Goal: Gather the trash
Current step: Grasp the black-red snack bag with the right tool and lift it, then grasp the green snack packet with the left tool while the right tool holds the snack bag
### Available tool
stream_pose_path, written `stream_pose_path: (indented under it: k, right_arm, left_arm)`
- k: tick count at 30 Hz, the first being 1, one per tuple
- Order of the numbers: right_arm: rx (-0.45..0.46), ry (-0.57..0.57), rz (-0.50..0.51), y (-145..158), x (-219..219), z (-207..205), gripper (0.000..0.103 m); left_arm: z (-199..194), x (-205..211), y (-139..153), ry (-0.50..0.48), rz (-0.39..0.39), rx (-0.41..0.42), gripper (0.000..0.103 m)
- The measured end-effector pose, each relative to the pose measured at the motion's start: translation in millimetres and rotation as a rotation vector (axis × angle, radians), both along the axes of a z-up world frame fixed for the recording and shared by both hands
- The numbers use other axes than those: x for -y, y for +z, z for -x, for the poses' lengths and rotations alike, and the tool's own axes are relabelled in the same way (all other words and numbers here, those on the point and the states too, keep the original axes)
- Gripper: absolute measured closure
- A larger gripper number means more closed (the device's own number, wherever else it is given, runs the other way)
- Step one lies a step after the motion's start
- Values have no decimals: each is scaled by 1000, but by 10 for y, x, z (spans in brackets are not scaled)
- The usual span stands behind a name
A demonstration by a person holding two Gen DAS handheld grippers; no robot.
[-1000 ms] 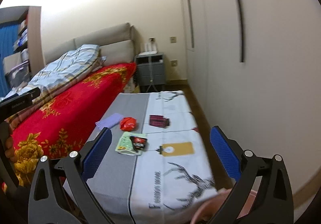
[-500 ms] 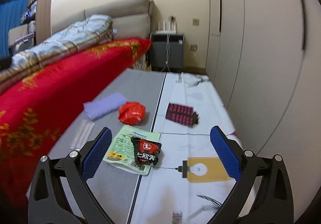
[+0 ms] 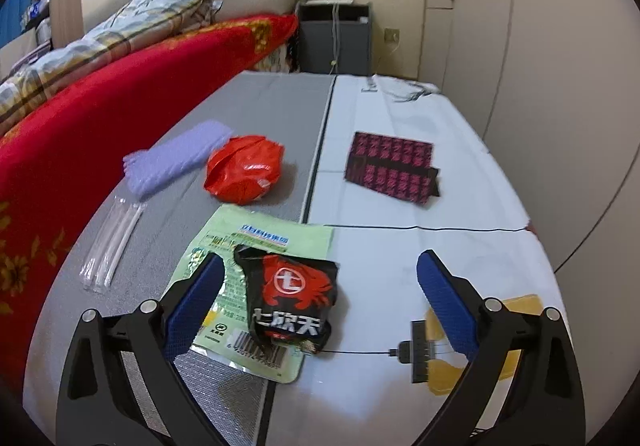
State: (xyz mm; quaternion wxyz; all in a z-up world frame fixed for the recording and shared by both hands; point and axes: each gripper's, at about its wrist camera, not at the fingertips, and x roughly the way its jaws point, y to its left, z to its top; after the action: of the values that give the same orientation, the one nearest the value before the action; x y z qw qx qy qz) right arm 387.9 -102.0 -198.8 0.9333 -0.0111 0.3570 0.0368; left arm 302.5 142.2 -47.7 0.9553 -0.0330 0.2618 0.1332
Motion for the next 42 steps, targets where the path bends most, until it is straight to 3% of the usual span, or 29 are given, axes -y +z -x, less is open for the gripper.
stream_pose_path:
  k: [8,9,10,11,12,15,20,23,25,31,35,37,42]
  right_arm:
    - [-82,11,-3,-115,-5,-114,49]
    - [-83,17,-7,-117,-5,-117,60]
    - [-77,21,-8,-112,-11,-108,63]
    - [-64,36,-10,-96,-26,-88,77]
    - [-49,33,3,-80,-45,-70,85]
    - [-4,36,22,-22,-84,-1,103]
    - [21,36,-26,36,13,78,103]
    - [3,5,-56,48,104,64,90]
    - [-3,-9,-72,45,141,55,61]
    - [-32,4,-53,-35,107,6,43]
    - [-109,-5,-55,-141,108,-94,42]
    - [-115,-6,-65,-157,122,-99,59]
    - [-71,-3,-57,-108,106,-38,63]
  left_arm:
    - [9,-14,-1,3,8,1,8]
    - [10,-20,3,5,8,2,8]
    - [12,-22,7,6,9,2,8]
    - [15,-21,9,7,9,3,8]
    - [14,-19,9,7,8,3,8]
    - [16,-12,7,8,1,3,8]
    - [25,12,14,9,-14,5,8]
    - [29,26,22,11,-23,8,8]
    - [32,35,24,9,-24,7,8]
    - [15,26,13,11,-17,1,8]
    - [2,6,6,9,-9,-1,8]
    - [-5,-6,1,5,-3,-6,8]
    - [-7,-12,-6,7,1,-5,8]
